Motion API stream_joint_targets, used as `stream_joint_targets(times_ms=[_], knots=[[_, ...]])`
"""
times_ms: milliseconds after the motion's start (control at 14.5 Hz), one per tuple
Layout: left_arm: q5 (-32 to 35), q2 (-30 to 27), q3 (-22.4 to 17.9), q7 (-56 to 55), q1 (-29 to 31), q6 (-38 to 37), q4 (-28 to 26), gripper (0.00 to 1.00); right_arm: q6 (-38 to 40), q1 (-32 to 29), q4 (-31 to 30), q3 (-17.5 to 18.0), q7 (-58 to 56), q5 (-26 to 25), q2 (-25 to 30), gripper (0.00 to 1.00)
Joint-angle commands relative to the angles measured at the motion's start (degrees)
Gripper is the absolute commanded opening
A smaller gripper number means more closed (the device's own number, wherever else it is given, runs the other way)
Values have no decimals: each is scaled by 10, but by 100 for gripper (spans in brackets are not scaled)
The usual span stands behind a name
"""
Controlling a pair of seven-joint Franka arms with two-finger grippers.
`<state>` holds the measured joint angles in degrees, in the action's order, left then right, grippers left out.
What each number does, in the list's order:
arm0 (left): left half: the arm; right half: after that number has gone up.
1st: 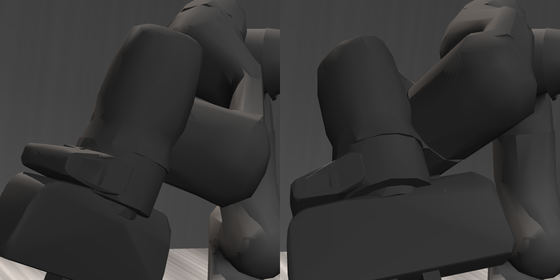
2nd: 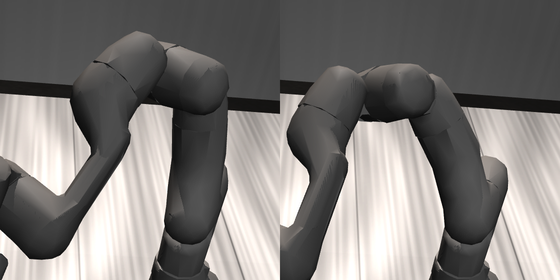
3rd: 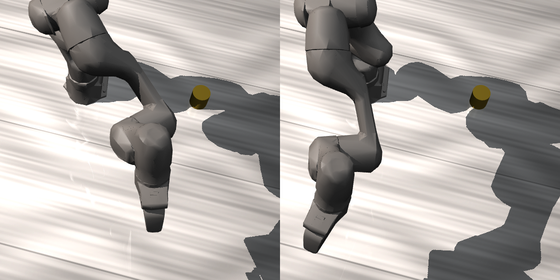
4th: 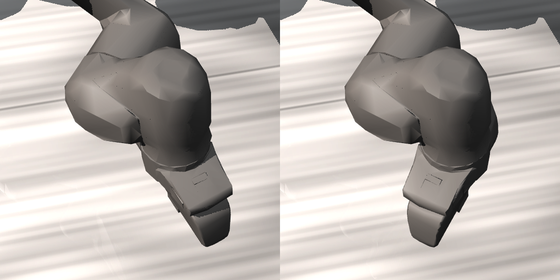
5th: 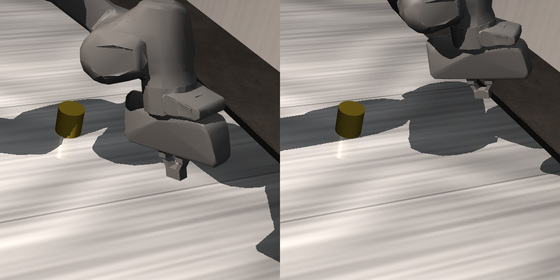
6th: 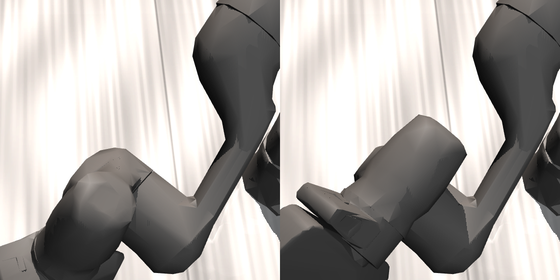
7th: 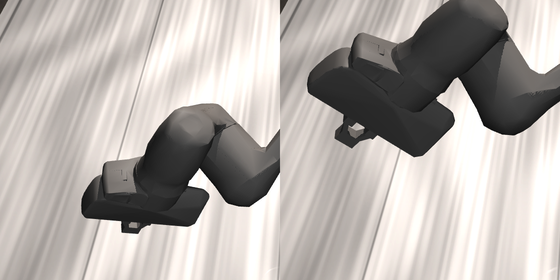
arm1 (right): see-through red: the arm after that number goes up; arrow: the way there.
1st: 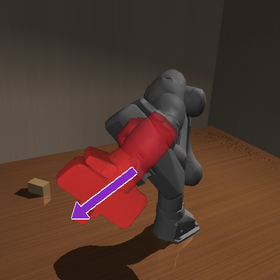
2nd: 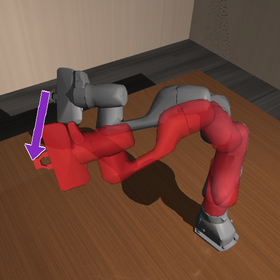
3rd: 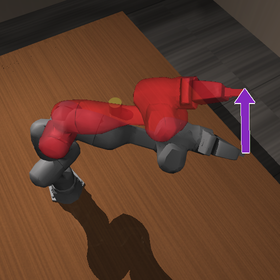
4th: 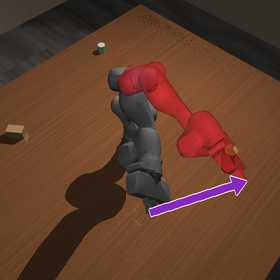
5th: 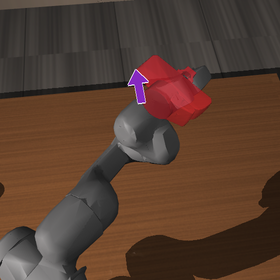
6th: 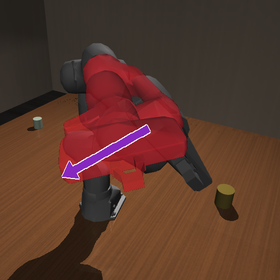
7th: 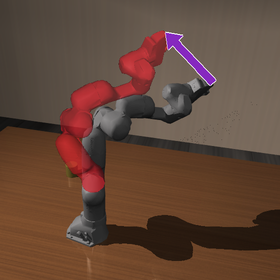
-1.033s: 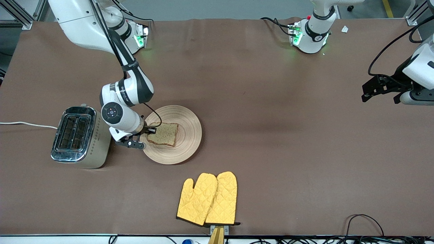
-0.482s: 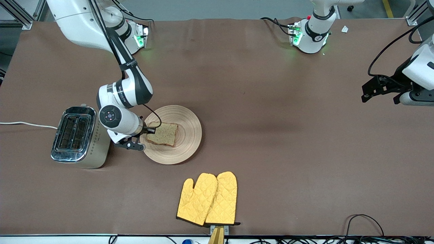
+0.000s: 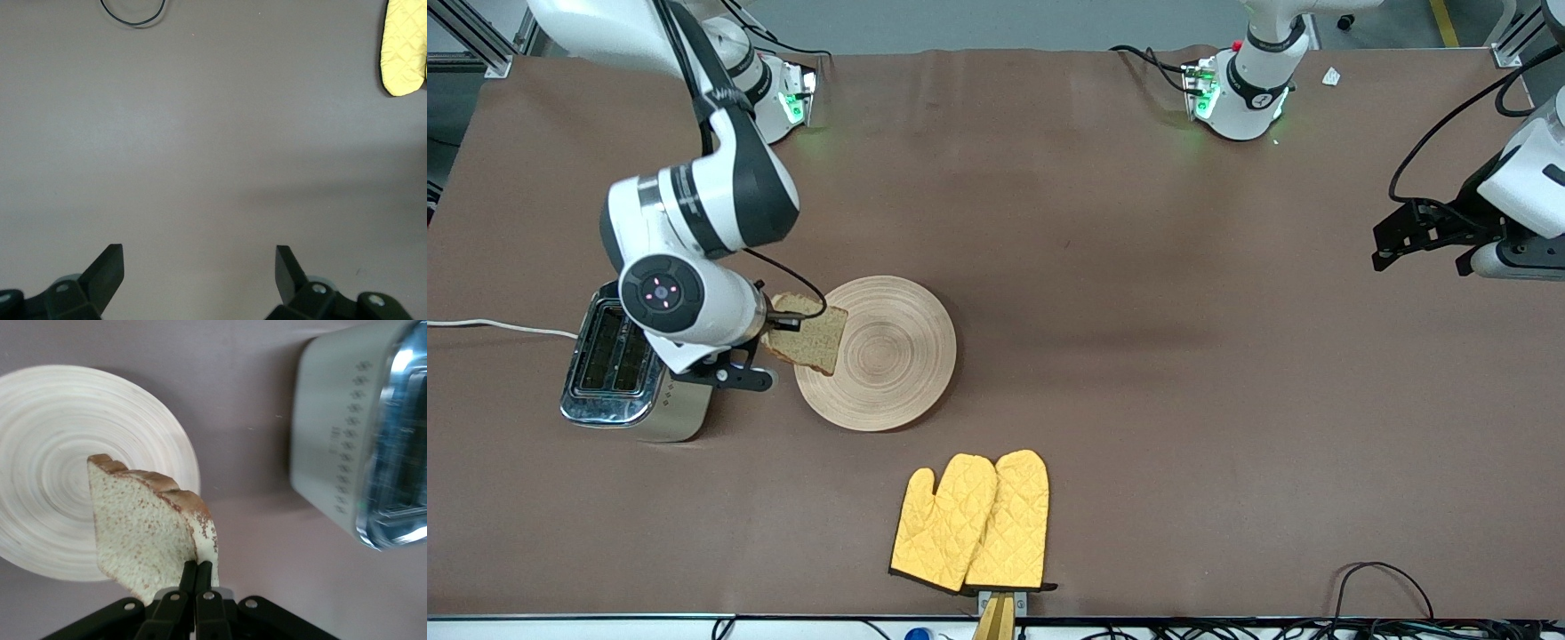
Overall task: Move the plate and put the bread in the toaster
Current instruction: 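Carry the bread upright with the right gripper over the toaster slot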
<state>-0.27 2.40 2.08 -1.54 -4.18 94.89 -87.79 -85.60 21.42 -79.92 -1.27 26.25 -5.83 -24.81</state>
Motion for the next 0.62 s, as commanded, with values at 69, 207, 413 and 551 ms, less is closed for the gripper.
stream_joint_targets(times_ms=[69, 207, 413, 551], knots=[[11, 6, 2, -8, 1, 1, 11, 100, 85, 24, 48, 0, -1, -113, 5, 0], [11, 6, 2, -9, 1, -1, 11, 100, 95, 27, 48, 1, -9, -174, 24, 0], [11, 6, 0, -21, 0, -6, 11, 100, 113, 35, 47, 0, -47, -283, 31, 0], [11, 6, 1, -36, 1, -6, 11, 100, 116, 31, 43, -1, -57, -334, 30, 0]])
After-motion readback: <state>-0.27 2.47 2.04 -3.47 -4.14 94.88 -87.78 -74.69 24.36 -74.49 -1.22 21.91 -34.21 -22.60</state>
